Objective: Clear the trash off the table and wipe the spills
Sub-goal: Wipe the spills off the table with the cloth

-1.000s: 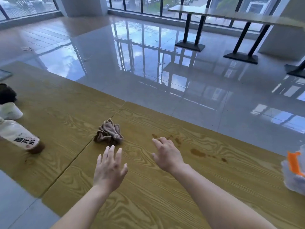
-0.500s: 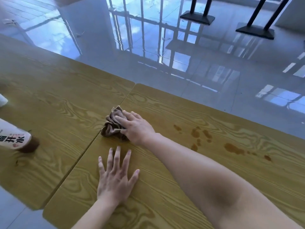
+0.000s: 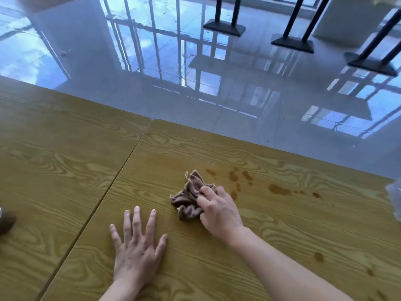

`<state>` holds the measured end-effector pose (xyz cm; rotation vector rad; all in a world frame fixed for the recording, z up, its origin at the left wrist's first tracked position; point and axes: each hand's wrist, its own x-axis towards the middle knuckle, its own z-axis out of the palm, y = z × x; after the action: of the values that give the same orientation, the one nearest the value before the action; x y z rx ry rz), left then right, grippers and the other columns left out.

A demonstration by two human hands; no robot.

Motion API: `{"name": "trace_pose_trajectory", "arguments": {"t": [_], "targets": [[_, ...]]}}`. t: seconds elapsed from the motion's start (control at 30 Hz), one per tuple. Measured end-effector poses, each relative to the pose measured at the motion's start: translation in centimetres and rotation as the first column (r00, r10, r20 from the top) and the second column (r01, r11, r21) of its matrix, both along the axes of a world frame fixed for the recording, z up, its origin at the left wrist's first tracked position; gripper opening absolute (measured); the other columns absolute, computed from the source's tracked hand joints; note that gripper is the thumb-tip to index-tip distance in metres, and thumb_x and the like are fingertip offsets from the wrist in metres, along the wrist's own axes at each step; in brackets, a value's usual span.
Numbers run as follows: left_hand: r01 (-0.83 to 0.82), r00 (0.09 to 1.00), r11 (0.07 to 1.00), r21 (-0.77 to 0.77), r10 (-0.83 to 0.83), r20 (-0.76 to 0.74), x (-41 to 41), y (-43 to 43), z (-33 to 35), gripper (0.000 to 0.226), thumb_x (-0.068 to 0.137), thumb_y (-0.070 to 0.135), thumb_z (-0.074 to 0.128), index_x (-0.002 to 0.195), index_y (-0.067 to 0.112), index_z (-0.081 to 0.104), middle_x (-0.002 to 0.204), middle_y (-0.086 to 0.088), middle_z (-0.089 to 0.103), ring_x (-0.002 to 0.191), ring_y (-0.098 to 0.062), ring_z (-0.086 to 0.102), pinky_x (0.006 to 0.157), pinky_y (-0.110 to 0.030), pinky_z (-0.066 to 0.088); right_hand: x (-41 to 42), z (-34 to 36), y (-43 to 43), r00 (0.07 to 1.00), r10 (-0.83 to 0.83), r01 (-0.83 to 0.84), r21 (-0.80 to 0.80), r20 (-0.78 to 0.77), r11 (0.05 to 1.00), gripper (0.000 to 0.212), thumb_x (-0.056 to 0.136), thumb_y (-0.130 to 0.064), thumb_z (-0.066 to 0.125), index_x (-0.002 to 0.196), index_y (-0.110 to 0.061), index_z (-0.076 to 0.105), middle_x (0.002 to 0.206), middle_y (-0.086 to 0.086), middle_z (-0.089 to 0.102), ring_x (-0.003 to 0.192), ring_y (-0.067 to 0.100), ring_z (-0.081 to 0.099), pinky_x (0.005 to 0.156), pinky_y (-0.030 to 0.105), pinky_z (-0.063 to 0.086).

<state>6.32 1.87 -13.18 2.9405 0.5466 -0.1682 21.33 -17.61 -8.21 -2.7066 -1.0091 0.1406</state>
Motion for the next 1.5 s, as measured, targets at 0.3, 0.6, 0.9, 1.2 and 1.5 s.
{"name": "trace_pose_trajectory", "arguments": {"t": [0.3,0.6,0.9,1.2,1.5], "targets": [[0.405,0.914,0.913,-0.056,-0.406,0.001,5.4,-10.3,2.3,0.064,0.085,0.056,0.036,0.138,0.025,0.051,0.146,-0.016,0.046,0.138,-0.038,0.036,0.101,-0.075,0.028,-4.6,-0.2,-13.5,0.805,-0.593,0.591,-0.069,-0.023,0.804,0.032,0.063,-0.020,0.055,0.094,-0.028,0.060,0.106,-0.005,0.055,0.097,0.027,0.049,0.081,0.037,0.043],[0.424,0.906,0.906,-0.005,-0.423,0.017,5.6,-13.2,0.2,0.065,0.090,0.066,0.023,0.150,0.039,0.023,0.159,-0.012,0.021,0.149,-0.031,0.006,0.113,-0.067,0.008,-10.6,-2.3,-16.5,0.874,-0.485,0.485,-0.007,-0.035,0.874,0.043,0.094,-0.050,0.047,0.134,-0.035,0.054,0.157,-0.008,0.032,0.145,0.019,0.027,0.118,0.042,0.028],[0.449,0.894,0.892,-0.049,-0.449,0.002,5.5,-19.0,0.7,0.074,0.085,0.076,0.005,0.150,0.043,0.012,0.161,-0.012,0.012,0.148,-0.032,-0.003,0.112,-0.069,-0.003,-17.3,-1.5,-29.3,0.640,-0.768,0.765,-0.076,-0.018,0.639,0.047,0.081,-0.040,0.059,0.128,-0.039,0.053,0.144,-0.002,0.043,0.134,0.026,0.040,0.102,0.047,0.045],[0.409,0.912,0.912,0.023,-0.409,0.025,4.4,-24.2,-0.5,0.075,0.085,0.078,0.009,0.151,0.042,0.003,0.162,-0.011,0.002,0.148,-0.028,-0.014,0.114,-0.064,-0.005,-21.1,-3.1,-34.0,0.771,-0.635,0.623,-0.163,-0.037,0.765,0.065,0.094,-0.051,0.039,0.154,-0.042,0.014,0.165,-0.011,0.012,0.151,0.020,0.015,0.120,0.040,0.015],[0.389,0.920,0.920,0.040,-0.390,0.039,4.5,-24.5,-0.4,0.075,0.083,0.080,0.007,0.150,0.047,0.001,0.163,-0.008,0.002,0.148,-0.025,-0.012,0.116,-0.060,-0.005,-17.6,-2.6,-33.7,0.733,-0.680,0.659,-0.232,-0.017,0.716,0.067,0.097,-0.060,0.025,0.155,-0.025,0.024,0.163,0.002,0.018,0.152,0.026,0.010,0.119,0.044,0.011]]}}
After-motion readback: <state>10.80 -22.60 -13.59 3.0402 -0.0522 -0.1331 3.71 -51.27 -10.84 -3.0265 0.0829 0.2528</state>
